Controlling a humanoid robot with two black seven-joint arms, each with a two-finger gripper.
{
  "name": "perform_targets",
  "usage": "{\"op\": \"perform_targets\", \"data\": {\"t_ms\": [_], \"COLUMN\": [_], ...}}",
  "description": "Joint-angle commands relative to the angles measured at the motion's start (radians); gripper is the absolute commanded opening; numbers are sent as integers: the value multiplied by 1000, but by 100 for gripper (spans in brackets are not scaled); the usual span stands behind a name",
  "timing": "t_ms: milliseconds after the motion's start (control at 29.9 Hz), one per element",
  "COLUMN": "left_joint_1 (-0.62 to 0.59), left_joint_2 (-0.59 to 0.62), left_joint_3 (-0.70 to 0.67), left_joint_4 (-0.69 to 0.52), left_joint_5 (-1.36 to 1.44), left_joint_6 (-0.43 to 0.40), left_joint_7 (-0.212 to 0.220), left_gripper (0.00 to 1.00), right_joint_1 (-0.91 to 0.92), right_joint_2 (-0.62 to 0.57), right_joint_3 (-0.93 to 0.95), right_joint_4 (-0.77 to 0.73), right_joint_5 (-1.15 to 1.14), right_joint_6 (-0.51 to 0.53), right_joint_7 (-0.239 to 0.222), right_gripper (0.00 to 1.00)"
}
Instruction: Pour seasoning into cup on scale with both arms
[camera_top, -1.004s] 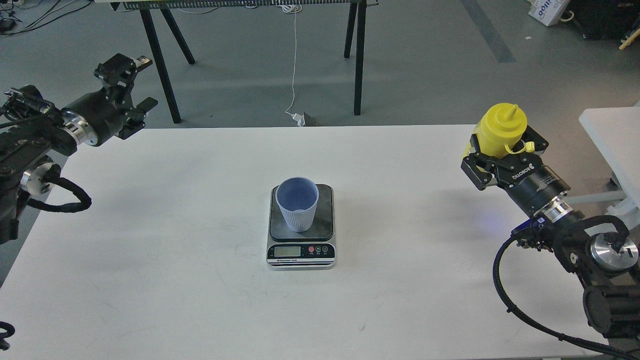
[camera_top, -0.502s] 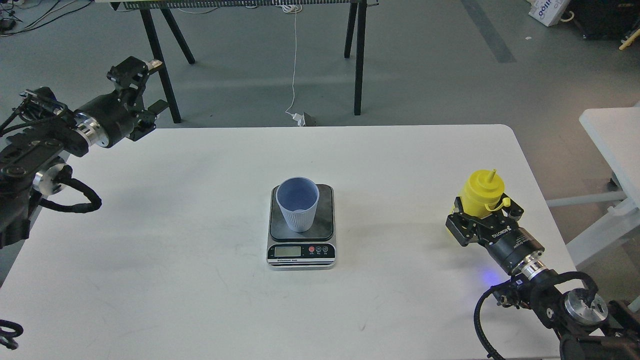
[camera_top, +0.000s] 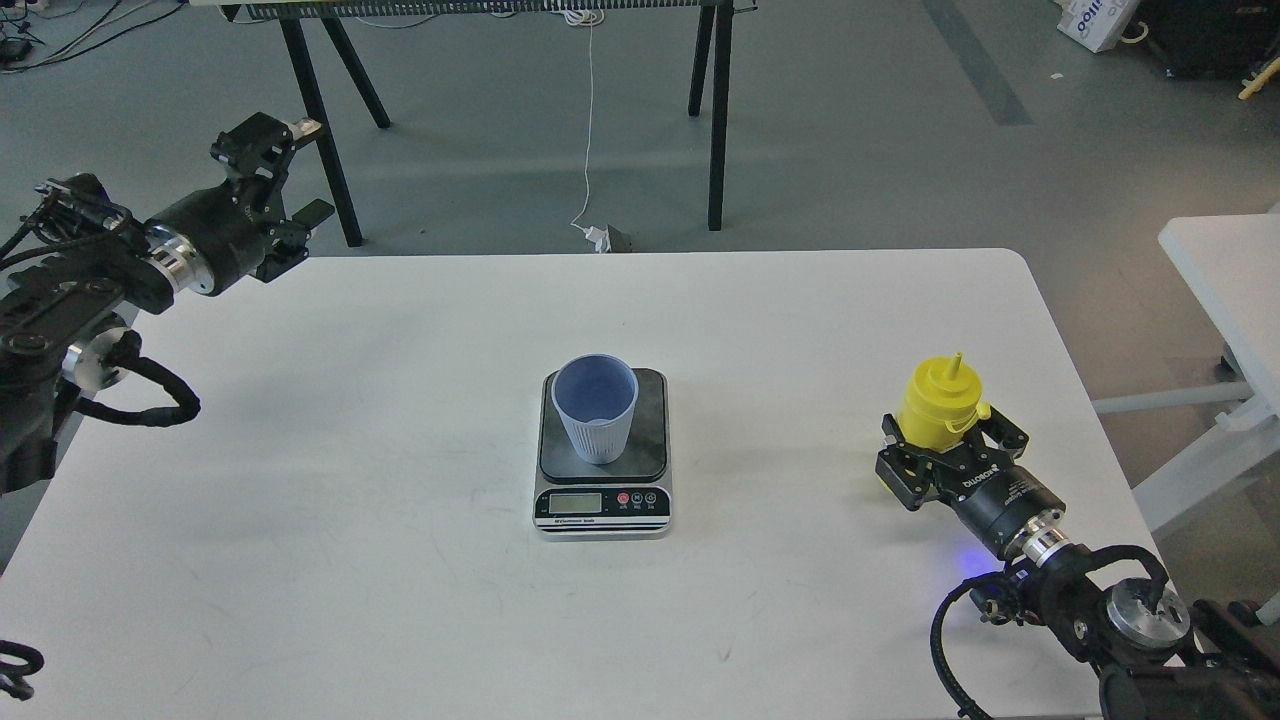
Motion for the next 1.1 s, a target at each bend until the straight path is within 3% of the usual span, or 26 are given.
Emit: {"op": "perform_targets", "data": {"t_ms": [0,602,1071], "left_joint_1": [0,6,12], "left_joint_2": [-4,-6,-3], "left_joint_3": [0,0,0], "left_joint_4": [0,0,0], "left_joint_5": [0,2,0], "left_joint_6": [0,0,0], "left_joint_7": [0,0,0], "left_gripper": [100,100,100], "right_joint_1": [0,-143,-416], "right_joint_2": [-1,-55,-220], "right_joint_3": [-1,3,99], "right_joint_4": [9,155,329], "right_joint_5": [1,-1,2], "right_joint_6": [0,0,0], "right_joint_7": [0,0,0], "right_gripper": [97,98,98]}}
